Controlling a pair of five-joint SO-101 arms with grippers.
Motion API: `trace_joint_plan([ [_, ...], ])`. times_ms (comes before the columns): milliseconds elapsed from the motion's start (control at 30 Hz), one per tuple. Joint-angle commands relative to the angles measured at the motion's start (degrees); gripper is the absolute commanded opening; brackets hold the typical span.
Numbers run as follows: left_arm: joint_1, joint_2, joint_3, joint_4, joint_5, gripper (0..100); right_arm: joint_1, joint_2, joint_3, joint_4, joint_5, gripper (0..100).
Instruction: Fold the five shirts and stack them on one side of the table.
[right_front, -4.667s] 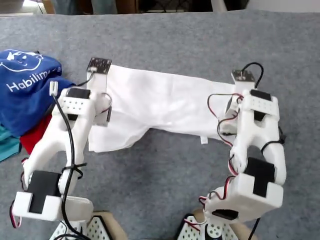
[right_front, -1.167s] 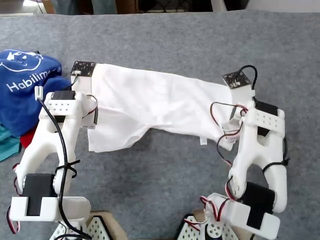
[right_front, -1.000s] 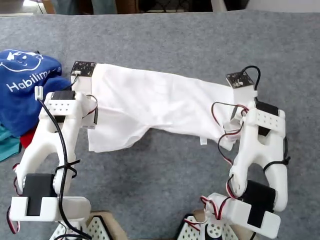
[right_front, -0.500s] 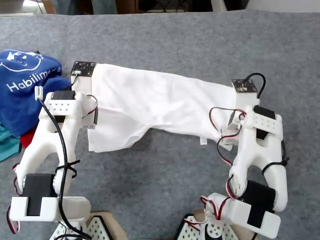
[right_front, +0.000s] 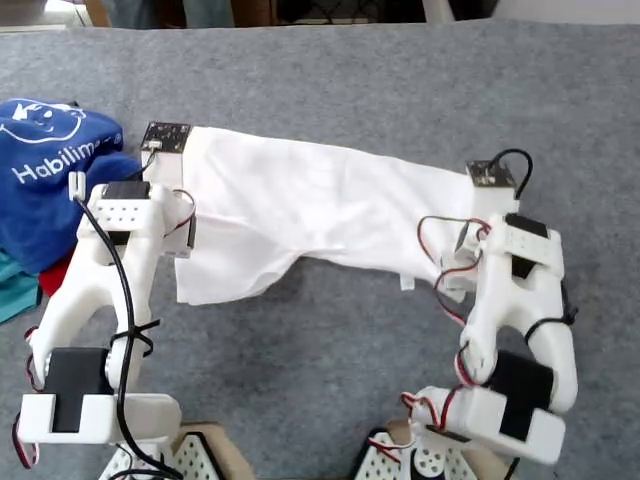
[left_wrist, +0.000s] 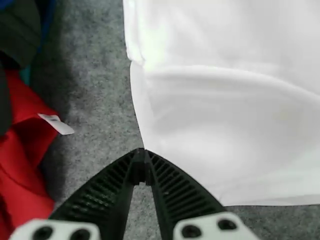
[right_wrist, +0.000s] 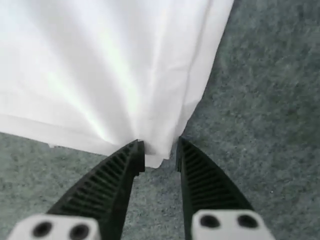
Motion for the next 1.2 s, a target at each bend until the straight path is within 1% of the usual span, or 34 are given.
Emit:
trace_joint_plan([
  [0,0.04,-1.93,-1.36,0.53,-0.44,3,0.53,0.4,-2.77,-0.7,-0.35,8.0],
  [67,0.04,-1.93,-1.36,0.53,-0.44,3,0.62,-0.84,-2.77,-0.62,-0.35,1.6],
  [367,0.04,-1.93,-1.36,0.62,-0.44,3,0.7,-6.73,-2.15,1.58,-0.09,2.8],
  [667,0.04,-1.93,-1.36,0.62,-0.44,3,0.35,-16.66,-2.42,10.2,-0.26,1.5],
  [867,0.04,-1.93,-1.36,0.62,-0.44,3,0.79,-14.55,1.63,5.63,-0.26,1.8],
  [1000,0.04,-1.93,-1.36,0.62,-0.62,3,0.88,-12.0,1.63,5.27,0.0,1.8],
  [1067,0.22,-1.93,-1.27,0.7,-2.9,3,0.88,-11.3,1.63,5.19,0.09,1.8],
  [1167,0.22,-1.93,-1.27,0.7,-3.34,3,0.88,-10.86,1.71,5.54,0.18,1.8],
])
